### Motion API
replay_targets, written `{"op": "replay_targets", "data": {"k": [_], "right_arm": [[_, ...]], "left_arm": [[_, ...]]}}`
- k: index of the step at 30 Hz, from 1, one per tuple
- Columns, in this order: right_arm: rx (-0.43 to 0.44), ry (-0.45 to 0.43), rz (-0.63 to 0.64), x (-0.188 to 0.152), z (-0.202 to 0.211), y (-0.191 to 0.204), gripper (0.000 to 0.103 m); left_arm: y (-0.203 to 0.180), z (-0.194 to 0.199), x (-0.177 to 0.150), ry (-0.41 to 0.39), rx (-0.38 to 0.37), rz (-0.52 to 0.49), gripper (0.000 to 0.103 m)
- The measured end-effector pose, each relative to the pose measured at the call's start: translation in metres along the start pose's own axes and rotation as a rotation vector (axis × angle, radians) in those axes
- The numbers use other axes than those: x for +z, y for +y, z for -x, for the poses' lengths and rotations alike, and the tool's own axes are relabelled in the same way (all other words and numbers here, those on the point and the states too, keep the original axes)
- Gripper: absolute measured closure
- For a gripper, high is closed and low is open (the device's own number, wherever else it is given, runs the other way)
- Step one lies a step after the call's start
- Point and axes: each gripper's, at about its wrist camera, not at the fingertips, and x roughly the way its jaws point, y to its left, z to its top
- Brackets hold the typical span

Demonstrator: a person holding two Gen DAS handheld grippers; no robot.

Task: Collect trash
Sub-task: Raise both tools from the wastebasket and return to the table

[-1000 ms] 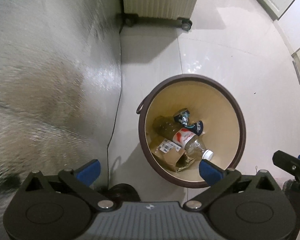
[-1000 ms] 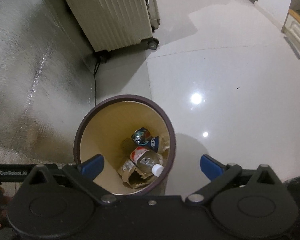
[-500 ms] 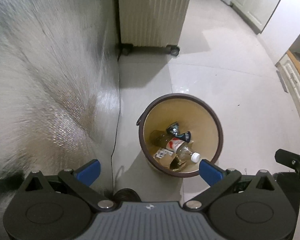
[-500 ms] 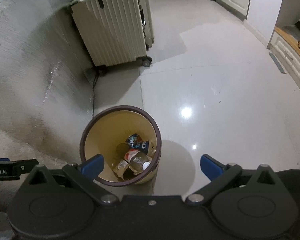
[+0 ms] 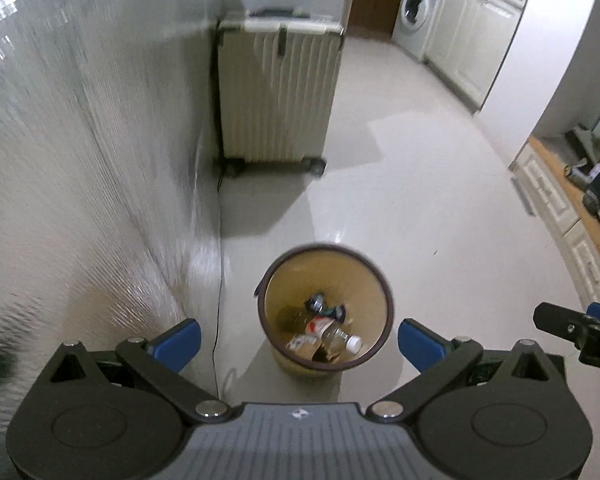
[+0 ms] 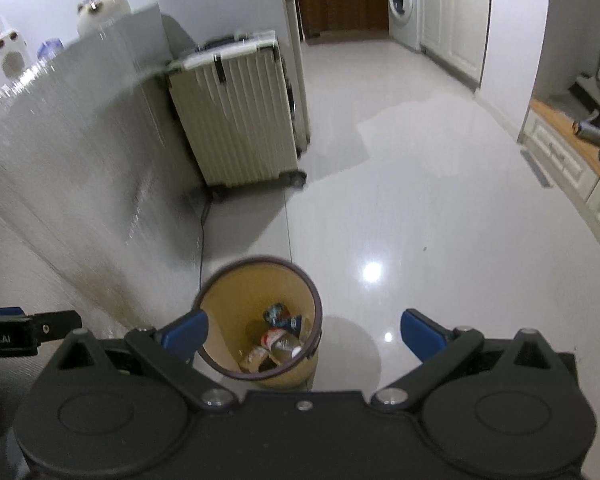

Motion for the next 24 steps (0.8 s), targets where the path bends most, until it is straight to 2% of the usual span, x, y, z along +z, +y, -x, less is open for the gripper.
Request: {"op": "replay_targets", "data": {"k": [14,16,24], "right_arm": [[0.011,-0.207,0.060,0.024,0.100,0.029,0.000],[0.023,-0.239,0.068,0.029,0.111,0.036,0.000],[0.086,-0.341,0.114,0.053,0.146,0.071,0.000]], "left_arm": [[0.007,0.114,0.015,-0.253,-0.018,-0.009,0.000],[0.010,0.132,0.017,-0.285,-0.053,-0.013,0.000],[0.024,0.193,0.027,-0.424,0.004,-0.021,0.000]]}}
